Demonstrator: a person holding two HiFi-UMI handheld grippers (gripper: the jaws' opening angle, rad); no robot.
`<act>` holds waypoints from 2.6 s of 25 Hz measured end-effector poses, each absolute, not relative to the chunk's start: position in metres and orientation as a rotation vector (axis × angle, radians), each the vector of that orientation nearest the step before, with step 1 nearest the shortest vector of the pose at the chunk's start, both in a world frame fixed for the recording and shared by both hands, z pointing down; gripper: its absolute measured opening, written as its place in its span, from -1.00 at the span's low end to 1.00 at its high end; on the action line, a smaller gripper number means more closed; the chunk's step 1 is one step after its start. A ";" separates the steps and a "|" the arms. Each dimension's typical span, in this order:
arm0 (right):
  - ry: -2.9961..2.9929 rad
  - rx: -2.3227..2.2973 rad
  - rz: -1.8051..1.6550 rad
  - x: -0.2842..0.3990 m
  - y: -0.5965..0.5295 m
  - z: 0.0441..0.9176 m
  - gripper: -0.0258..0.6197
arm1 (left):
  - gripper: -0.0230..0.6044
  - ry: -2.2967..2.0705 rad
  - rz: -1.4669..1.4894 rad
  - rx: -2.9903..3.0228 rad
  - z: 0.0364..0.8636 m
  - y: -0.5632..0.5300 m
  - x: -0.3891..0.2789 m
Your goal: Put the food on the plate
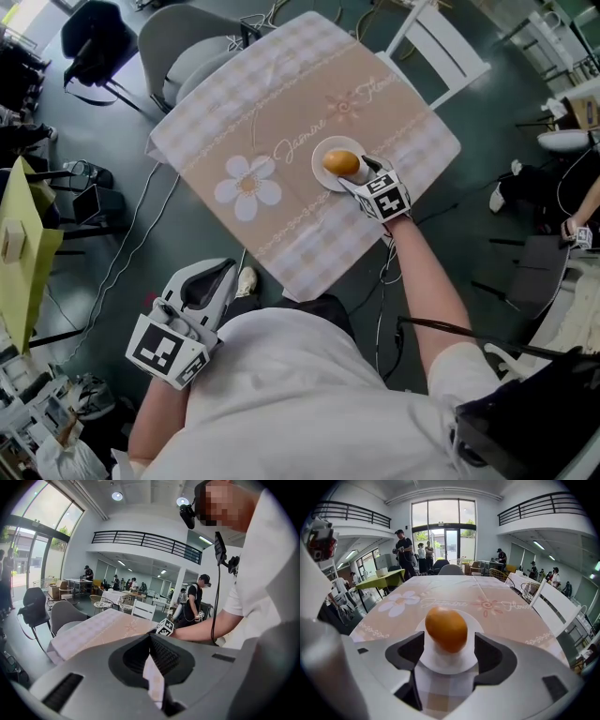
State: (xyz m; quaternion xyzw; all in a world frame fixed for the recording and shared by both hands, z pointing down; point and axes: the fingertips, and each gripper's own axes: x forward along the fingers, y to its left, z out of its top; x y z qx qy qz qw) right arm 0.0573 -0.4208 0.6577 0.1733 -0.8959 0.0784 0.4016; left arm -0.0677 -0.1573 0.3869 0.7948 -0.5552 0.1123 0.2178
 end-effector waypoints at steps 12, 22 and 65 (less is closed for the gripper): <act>-2.222 0.602 0.187 0.083 -0.391 0.627 0.10 | -0.90 -1.414 0.260 2.351 0.376 -0.141 -0.083; -2.180 0.844 0.248 0.108 -0.310 0.597 0.10 | -0.90 -1.215 0.232 2.507 0.373 -0.112 -0.109; -2.442 0.916 0.168 -0.030 -0.004 0.446 -0.88 | -0.89 -0.747 0.322 2.716 0.405 -0.010 -0.122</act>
